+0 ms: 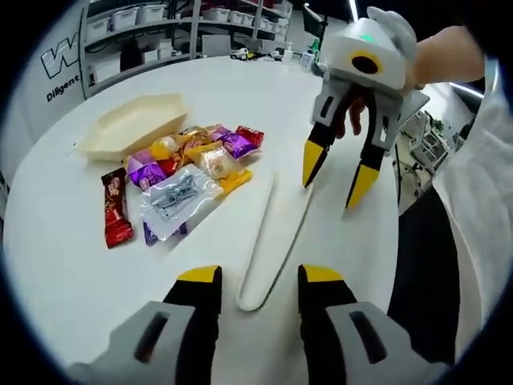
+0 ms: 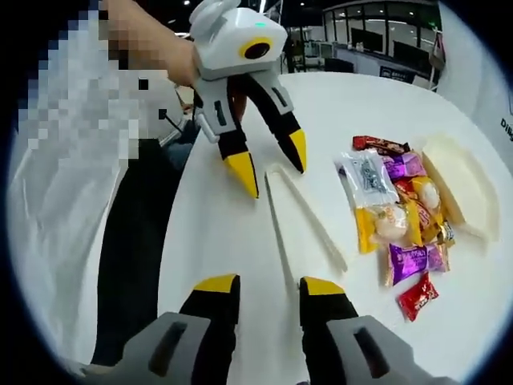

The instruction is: Place the target food into the container with the food tongs after gripping and lifting it, then release it inside without dropping or visibly crushing the food.

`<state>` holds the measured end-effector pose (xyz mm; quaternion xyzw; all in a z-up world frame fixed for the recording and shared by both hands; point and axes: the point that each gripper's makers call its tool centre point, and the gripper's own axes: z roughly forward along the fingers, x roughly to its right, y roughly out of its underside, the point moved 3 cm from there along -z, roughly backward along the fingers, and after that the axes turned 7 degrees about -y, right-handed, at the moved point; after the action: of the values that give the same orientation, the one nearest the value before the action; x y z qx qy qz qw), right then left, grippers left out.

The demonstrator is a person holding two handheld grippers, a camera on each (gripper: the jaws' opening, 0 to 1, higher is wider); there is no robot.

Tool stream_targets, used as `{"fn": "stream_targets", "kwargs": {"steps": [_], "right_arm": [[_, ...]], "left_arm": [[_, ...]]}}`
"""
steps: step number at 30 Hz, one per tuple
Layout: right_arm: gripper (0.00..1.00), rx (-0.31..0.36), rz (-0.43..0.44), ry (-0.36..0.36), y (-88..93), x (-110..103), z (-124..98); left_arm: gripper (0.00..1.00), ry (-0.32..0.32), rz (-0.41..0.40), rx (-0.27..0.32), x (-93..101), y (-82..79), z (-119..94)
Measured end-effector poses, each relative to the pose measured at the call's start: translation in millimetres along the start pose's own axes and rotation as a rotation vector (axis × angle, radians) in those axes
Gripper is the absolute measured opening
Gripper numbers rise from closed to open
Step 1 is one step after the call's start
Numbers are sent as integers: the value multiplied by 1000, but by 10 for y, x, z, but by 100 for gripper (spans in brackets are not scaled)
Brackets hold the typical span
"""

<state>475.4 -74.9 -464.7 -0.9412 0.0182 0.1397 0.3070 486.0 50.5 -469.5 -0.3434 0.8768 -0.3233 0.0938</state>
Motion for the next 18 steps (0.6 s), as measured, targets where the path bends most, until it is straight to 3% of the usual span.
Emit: {"fn": "stream_targets", "kwargs": {"steps": [18], "right_arm": [[25,55,69,42,32,18,-81]], "left_arm": [[32,58,54,4,-5,-5,33]]}}
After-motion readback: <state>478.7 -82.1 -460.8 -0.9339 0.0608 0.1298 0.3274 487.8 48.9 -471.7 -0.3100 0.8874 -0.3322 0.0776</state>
